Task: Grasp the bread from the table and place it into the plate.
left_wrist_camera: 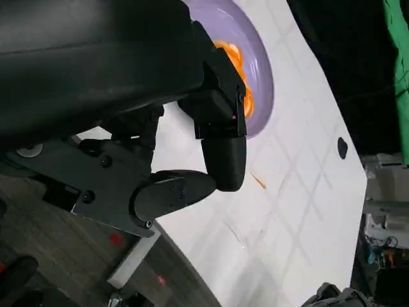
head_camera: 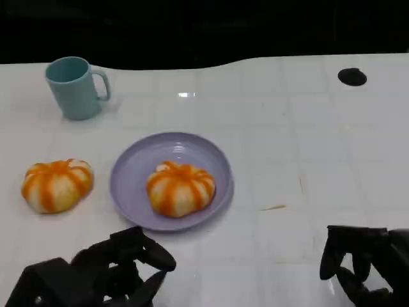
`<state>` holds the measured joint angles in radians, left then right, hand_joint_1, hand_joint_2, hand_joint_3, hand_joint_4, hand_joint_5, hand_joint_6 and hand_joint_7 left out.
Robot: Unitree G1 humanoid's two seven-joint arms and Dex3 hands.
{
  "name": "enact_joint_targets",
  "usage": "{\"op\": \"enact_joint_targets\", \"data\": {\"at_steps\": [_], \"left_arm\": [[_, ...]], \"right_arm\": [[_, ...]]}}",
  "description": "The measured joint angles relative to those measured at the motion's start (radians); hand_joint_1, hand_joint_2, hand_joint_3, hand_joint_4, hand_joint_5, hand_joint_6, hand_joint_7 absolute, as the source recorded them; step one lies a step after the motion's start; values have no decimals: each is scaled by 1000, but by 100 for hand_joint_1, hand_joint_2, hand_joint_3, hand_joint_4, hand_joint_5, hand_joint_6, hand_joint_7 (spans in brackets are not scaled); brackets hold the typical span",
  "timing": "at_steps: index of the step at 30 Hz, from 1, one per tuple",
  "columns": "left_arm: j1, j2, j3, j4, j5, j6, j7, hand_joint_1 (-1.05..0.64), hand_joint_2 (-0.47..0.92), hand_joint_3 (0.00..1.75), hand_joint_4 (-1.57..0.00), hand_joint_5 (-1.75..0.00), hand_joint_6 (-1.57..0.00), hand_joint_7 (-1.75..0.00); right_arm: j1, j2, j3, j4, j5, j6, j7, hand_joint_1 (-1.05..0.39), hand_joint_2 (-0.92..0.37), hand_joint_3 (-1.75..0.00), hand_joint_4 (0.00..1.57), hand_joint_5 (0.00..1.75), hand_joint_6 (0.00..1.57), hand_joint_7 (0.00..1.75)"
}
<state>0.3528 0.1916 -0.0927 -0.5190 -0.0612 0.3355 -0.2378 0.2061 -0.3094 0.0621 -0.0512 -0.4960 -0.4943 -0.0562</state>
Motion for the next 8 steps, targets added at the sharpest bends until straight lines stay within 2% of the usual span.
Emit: {"op": "enact_joint_targets", "data": {"at_steps": [8], "left_arm": [[0,6,0,9,1,-5,-5,-22,81,65,-65,-175,-61,-129]], "right_arm": [[0,0,11,-7,1,12,0,-6,-18,-144,94,175,83,147]]}}
